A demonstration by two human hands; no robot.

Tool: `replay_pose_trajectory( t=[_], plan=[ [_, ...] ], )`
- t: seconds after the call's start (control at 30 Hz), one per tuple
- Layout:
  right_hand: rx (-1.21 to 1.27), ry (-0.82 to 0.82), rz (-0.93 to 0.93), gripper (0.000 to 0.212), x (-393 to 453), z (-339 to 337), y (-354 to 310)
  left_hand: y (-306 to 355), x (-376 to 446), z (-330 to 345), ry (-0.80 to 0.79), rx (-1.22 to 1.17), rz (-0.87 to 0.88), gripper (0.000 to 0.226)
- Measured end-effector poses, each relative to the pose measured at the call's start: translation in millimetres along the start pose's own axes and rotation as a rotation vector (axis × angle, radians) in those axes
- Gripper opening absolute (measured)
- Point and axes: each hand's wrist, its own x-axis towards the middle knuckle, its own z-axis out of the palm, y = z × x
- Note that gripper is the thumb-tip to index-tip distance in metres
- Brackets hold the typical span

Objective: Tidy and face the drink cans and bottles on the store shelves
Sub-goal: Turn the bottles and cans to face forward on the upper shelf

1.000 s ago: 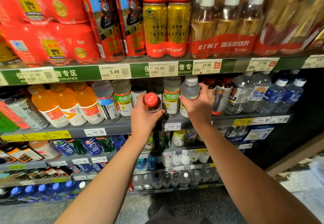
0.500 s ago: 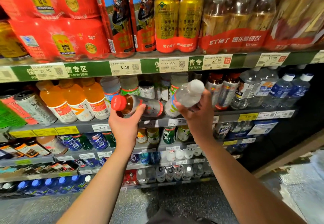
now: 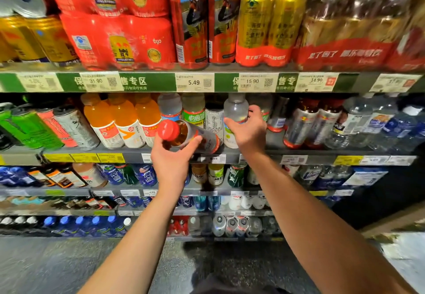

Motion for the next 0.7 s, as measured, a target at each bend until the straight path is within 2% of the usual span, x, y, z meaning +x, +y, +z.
replay_pose_trajectory(
  t=[0.13, 0.2, 0.3, 0.37, 0.43, 0.47, 0.53, 0.7],
  plan=[
    [-0.188, 0.029, 0.011, 0.058, 4, 0, -3, 1, 2, 4, -0.078, 0.007, 0.005, 0.048],
    [-0.155, 0.044, -0.018, 0.058, 0, -7, -3, 2, 1, 8, -0.128, 0.011, 0.012, 0.047],
    [-0.01, 0.047, -0.083, 0.044, -18, -24, -5, 4, -1, 19, -0.219, 0.004, 0.012, 0.045],
    [0.053, -0.178, -0.132, 0.047, -37, -40, -4, 8, -1, 27, -0.296, 0.028, 0.031, 0.045],
    [0.112, -0.508, -0.082, 0.06, -51, -59, -1, 11, -1, 40, -0.397, 0.081, 0.051, 0.047],
    [0.099, -0.586, -0.074, 0.067, -53, -65, 4, 12, -2, 46, -0.443, 0.109, 0.059, 0.048],
    [0.014, -0.566, -0.106, 0.073, -47, -75, 12, 14, -8, 58, -0.516, 0.134, 0.069, 0.049],
    [-0.068, -0.429, -0.131, 0.056, -34, -96, 26, 13, -19, 83, -0.645, 0.044, 0.052, 0.049]
  ],
)
